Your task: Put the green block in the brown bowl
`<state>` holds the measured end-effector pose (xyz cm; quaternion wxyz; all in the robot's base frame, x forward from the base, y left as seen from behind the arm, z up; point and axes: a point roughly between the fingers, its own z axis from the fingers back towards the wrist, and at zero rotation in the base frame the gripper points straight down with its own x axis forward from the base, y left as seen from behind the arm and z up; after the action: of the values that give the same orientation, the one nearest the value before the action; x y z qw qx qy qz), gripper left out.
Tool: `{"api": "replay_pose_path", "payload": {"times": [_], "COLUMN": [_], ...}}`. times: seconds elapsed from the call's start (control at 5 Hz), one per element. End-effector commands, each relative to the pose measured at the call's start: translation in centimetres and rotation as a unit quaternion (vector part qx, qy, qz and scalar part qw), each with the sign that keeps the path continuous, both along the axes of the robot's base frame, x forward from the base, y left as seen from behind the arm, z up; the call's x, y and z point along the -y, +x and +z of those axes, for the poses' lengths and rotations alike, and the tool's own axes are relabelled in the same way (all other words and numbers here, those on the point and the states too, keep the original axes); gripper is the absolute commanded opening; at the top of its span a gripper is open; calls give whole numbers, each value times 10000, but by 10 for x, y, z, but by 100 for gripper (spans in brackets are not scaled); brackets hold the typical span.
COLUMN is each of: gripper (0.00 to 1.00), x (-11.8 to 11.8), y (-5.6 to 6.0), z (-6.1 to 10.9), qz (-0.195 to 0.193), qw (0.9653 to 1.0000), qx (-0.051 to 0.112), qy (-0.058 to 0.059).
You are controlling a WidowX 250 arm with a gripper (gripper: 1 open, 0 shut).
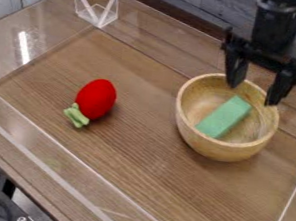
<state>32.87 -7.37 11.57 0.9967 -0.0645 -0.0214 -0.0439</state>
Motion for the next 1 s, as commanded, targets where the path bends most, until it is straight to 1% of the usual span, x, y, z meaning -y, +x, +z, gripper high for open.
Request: {"api": "replay_pose_path", "payload": {"times": [0.0,0.2,0.4,0.6,0.8], "gripper": [100,100,100,100,100], "x": [-30,-69,-93,-95,-97], "y": [2,2,2,2,1], "z": [56,81,84,77,58], "qz": [303,723,1011,1191,1492], "qw": [9980,9948,9926,9914,9879], "qx": [553,711,676,540,392], "qy": [-72,-54,27,72,152]}}
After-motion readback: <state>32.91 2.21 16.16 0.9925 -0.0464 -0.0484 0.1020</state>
